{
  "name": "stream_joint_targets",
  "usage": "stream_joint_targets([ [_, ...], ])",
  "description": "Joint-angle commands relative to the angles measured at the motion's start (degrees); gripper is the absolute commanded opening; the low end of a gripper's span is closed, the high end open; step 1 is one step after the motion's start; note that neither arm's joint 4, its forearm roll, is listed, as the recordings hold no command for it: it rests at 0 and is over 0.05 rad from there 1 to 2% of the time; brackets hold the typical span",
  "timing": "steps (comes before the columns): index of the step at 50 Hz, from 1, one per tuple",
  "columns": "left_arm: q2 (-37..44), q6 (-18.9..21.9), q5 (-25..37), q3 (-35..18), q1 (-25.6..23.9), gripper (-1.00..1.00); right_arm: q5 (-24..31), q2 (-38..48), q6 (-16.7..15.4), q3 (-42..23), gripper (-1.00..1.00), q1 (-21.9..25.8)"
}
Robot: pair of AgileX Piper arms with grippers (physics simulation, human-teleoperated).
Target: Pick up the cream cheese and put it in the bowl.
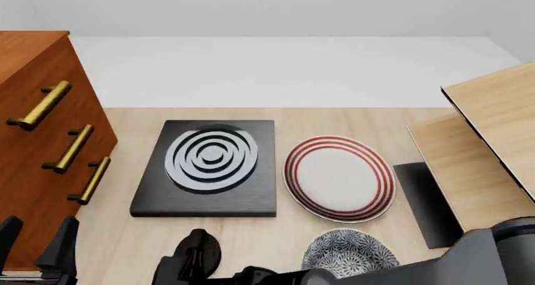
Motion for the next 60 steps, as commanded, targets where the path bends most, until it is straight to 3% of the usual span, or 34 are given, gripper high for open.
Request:
stream_joint_targets([
  [1, 0.0, 0.0, 0.0, 0.0, 0.0, 1.0, -1.2, 3.9, 1.2, -1.4, 1.0, 0.2],
  [31, 0.0, 0.0, 0.0, 0.0, 0.0, 1.0, -1.8, 7.2, 2.3, -2.0, 1.0, -0.4],
  [32, 0.0, 0.0, 0.0, 0.0, 0.0, 1.0, -1.6, 7.0, 2.2, -1.9, -1.0, -0.4],
  [60, 0.0, 0.0, 0.0, 0.0, 0.0, 1.0, 0.1, -2.8, 0.7, 2.6, -1.0, 1.4],
])
